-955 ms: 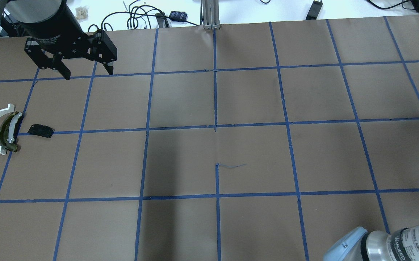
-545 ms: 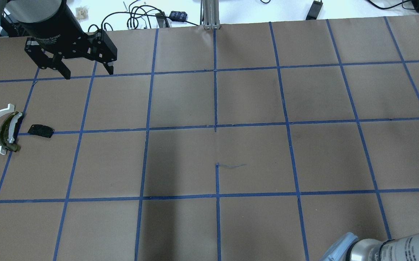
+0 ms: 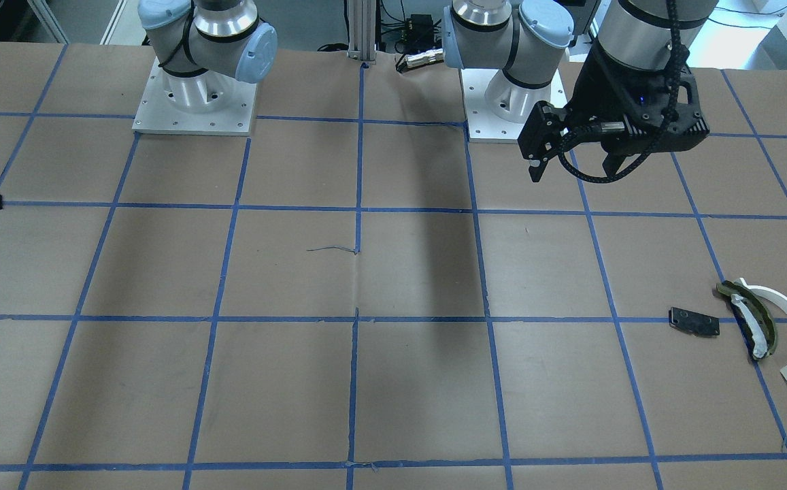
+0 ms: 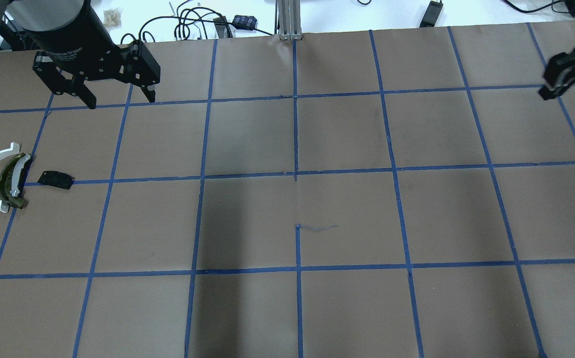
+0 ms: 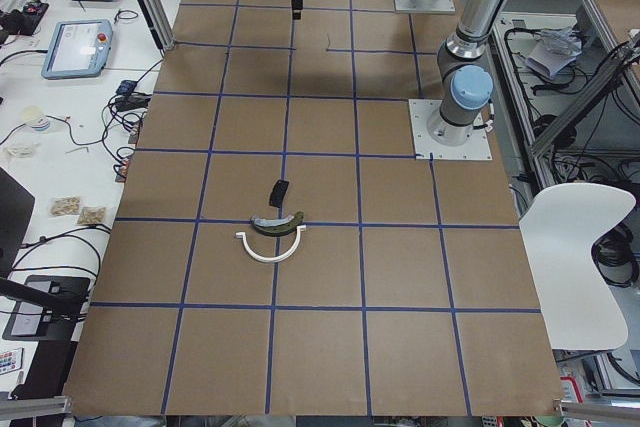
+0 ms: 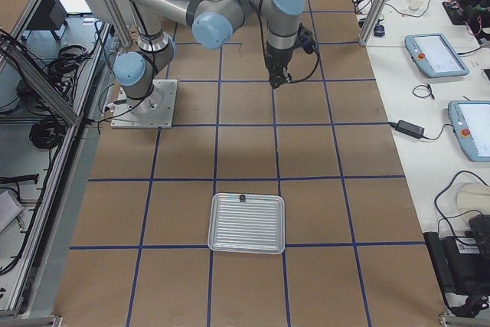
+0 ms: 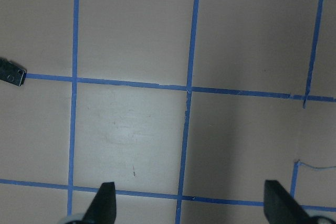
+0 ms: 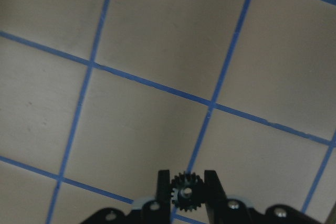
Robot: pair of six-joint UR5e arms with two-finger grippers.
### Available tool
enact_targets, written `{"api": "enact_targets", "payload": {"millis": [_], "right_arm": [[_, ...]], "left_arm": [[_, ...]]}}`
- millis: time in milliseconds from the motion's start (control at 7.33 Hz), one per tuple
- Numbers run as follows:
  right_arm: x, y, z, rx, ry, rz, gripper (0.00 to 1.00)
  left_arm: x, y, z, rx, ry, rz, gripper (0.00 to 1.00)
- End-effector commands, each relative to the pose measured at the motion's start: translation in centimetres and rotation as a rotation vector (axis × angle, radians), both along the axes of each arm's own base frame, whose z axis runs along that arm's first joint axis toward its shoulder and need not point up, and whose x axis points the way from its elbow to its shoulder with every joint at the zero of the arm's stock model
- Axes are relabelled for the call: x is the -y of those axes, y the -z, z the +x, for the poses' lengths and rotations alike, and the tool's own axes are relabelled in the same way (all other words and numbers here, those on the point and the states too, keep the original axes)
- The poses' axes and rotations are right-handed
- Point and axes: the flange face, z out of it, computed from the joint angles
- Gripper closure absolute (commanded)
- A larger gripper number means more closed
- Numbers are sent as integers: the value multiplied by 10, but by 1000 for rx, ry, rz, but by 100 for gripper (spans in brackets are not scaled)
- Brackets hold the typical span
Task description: Place bearing gear from tray to pile
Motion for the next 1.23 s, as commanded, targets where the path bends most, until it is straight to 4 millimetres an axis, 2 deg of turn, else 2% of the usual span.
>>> {"api": "enact_targets", "payload": {"millis": [0,136,273,409,545,682,818,955,1091], "right_arm": [[10,24,169,0,161,-21,100],[20,50,217,21,258,-19,99],[24,81,275,15,222,-55,99],[17,108,314,-29,180,-37,99],[11,136,331,-57,237,8,99],[6,147,337,-53,258,33,99],[8,176,341,-56,226,56,96],[17,194,355,44,148,52,95],[23,205,359,62,143,35,78]], "left_arm": [[0,0,0,0,0,0,0],[0,0,0,0,0,0,0],[-1,0,0,-1,3,0,0],[0,-2,-1,-8,20,-3,0],[2,-8,-1,-11,14,-17,0],[-6,-16,-2,-11,19,-31,0],[-9,-6,-2,-11,22,-10,0],[-9,8,8,-11,42,13,0],[-5,13,4,-42,90,-19,0]]}}
